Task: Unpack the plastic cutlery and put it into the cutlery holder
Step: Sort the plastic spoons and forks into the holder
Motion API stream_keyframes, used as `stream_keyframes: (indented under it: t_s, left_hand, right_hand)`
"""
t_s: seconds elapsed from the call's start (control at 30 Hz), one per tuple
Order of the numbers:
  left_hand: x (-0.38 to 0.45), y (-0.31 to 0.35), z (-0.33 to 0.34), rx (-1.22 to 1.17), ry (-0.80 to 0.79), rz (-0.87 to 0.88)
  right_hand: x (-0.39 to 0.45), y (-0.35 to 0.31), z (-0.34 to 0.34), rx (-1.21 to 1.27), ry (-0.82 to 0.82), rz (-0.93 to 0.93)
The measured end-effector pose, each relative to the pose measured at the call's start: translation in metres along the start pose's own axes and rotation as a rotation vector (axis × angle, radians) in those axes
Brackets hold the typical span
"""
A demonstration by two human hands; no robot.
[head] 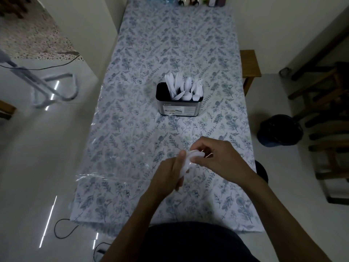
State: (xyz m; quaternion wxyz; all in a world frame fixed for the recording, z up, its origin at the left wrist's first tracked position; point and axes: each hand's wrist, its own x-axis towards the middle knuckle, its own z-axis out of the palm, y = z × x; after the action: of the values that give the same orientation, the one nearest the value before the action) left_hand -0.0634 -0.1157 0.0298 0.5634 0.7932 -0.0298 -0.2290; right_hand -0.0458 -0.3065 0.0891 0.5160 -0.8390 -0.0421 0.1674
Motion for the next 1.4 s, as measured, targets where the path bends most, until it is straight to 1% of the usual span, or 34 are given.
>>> stream_keyframes:
  t_s: [0.07, 0.13, 0.2, 0.27, 0.37, 0.47, 0.53, 0.6, 0.63, 0.7, 0.73, 0.8, 0.87, 0.93, 0.97, 1.03, 1.1, 1.17, 1.23, 1.33, 1.4]
  left_hand:
    - [0.003, 0.001, 0.006, -0.067, 0.099, 0.025]
    - [0.008, -0.002, 0.010, -0.089, 0.160, 0.037]
    - [0.011, -0.002, 0.014, -0.138, 0.169, 0.035]
    - [0.014, 0.001, 0.019, -0.182, 0.142, 0.077]
    - [0.019, 0.003, 0.022, -0.144, 0.168, 0.156]
    - [0.028, -0.004, 0.020, -0.068, 0.151, 0.156]
    - [0.035, -0.008, 0.017, -0.040, 0.129, 0.171]
    - [0.043, -0.006, 0.016, -0.044, 0.130, 0.232]
    - [0.049, -0.003, 0.015, -0.046, 0.151, 0.240]
    - [0.064, 0.006, 0.011, -0.085, 0.196, 0.195]
    - [0.074, 0.010, 0.006, -0.050, 0.229, 0.192]
    - [0.101, 0.015, -0.006, 0.107, 0.308, 0.233]
    - [0.133, 0.020, -0.024, 0.241, 0.425, 0.295]
    - [0.166, 0.027, -0.043, 0.373, 0.524, 0.379]
    - [0.182, 0.031, -0.050, 0.472, 0.545, 0.419]
    - [0.208, 0.033, -0.062, 0.644, 0.509, 0.472]
    - [0.223, 0.030, -0.075, 0.710, 0.475, 0.472]
    - [0.228, 0.025, -0.087, 0.689, 0.491, 0.427]
    - [0.229, 0.021, -0.096, 0.652, 0.463, 0.412]
    - [0.229, 0.016, -0.100, 0.679, 0.335, 0.513]
    - [0.232, 0.016, -0.096, 0.696, 0.314, 0.524]
  right_hand:
    - [0.000, 0.001, 0.002, 0.046, 0.008, 0.040]
    - [0.001, 0.003, 0.004, 0.171, -0.002, 0.152]
    - [0.000, 0.003, 0.009, 0.383, -0.045, 0.261]
    - [-0.003, 0.004, 0.020, 0.513, -0.063, 0.316]
    - [-0.004, 0.006, 0.032, 0.558, 0.018, 0.375]
    - [0.001, 0.008, 0.028, 0.556, 0.043, 0.369]
    - [0.007, 0.006, 0.020, 0.517, 0.034, 0.348]
    - [0.016, 0.007, 0.010, 0.450, 0.052, 0.327]
    - [0.021, 0.006, 0.005, 0.422, 0.068, 0.322]
    - [0.032, 0.003, -0.005, 0.373, 0.096, 0.304]
    - [0.038, 0.000, -0.010, 0.340, 0.120, 0.287]
    - [0.055, -0.009, -0.025, 0.247, 0.214, 0.244]
    - [0.078, -0.018, -0.043, 0.129, 0.315, 0.159]
    - [0.103, -0.021, -0.056, 0.076, 0.395, 0.064]
    - [0.116, -0.022, -0.061, 0.061, 0.419, 0.026]
    - [0.139, -0.021, -0.065, -0.008, 0.431, -0.039]
    - [0.158, -0.019, -0.064, -0.119, 0.437, -0.085]
    - [0.171, -0.017, -0.062, -0.205, 0.430, -0.113]
    - [0.181, -0.014, -0.059, -0.225, 0.419, -0.115]
    - [0.190, -0.009, -0.059, -0.225, 0.411, -0.068]
    - [0.191, -0.009, -0.059, -0.229, 0.403, -0.075]
